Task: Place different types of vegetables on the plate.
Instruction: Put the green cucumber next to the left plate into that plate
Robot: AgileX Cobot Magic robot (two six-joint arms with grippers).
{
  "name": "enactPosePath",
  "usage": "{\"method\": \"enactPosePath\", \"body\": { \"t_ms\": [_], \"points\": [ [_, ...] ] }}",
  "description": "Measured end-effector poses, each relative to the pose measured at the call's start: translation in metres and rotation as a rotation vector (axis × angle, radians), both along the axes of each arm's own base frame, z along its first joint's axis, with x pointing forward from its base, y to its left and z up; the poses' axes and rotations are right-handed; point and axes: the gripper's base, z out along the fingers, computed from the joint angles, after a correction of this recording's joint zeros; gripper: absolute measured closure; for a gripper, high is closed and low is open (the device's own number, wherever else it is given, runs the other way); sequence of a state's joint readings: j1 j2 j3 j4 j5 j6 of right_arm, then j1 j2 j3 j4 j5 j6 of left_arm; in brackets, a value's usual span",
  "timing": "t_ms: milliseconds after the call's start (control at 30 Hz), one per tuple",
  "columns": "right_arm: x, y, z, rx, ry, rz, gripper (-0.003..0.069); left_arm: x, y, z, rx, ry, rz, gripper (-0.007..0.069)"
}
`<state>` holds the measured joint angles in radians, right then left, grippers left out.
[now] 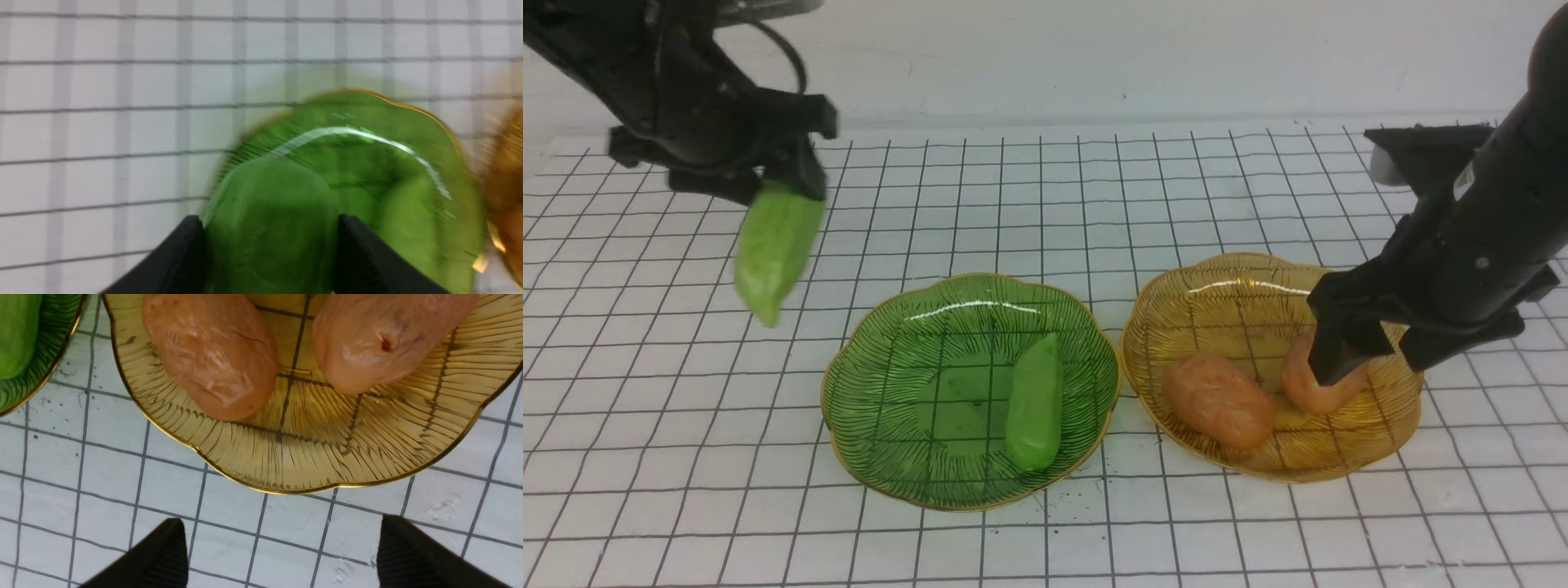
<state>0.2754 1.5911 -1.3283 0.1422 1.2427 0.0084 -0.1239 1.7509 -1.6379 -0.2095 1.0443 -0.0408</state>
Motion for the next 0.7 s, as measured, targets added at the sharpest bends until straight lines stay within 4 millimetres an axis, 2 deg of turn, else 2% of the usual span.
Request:
{"method": "enactPosePath", "body": {
  "t_ms": [67, 200, 333, 367, 400, 467, 600, 700],
  "points": [
    [0.0, 0.0, 0.0, -0.003, -0.003, 0.018, 0.0151, 0.002, -0.015, -0.012, -0.013, 0.035, -0.047, 0.0264],
    [-0.002, 0.001, 0.003, 0.013, -0.01, 0.041, 0.0295, 0.009, -0.043, -0.045, -0.009, 0.115, -0.127, 0.0264],
    [-0.013, 0.001, 0.021, 0.057, -0.059, 0.04, 0.0489, 0.014, -0.054, -0.067, -0.002, 0.168, -0.147, 0.0264],
    [-0.014, 0.001, 0.023, 0.06, -0.063, 0.04, 0.0499, 0.015, -0.054, -0.068, -0.002, 0.17, -0.147, 0.0264],
    [-0.023, -0.001, 0.037, 0.082, -0.106, 0.039, 0.0568, 0.016, -0.057, -0.074, -0.002, 0.184, -0.151, 0.026],
    [-0.044, -0.006, 0.065, 0.117, -0.196, 0.041, 0.0645, 0.017, -0.059, -0.077, -0.01, 0.193, -0.152, 0.0234],
    [-0.087, -0.018, 0.108, 0.164, -0.359, 0.044, 0.0671, 0.017, -0.06, -0.077, -0.031, 0.194, -0.144, 0.0179],
    [-0.127, -0.029, 0.128, 0.194, -0.466, 0.048, 0.0671, 0.017, -0.061, -0.076, -0.039, 0.194, -0.141, 0.0162]
  ]
}}
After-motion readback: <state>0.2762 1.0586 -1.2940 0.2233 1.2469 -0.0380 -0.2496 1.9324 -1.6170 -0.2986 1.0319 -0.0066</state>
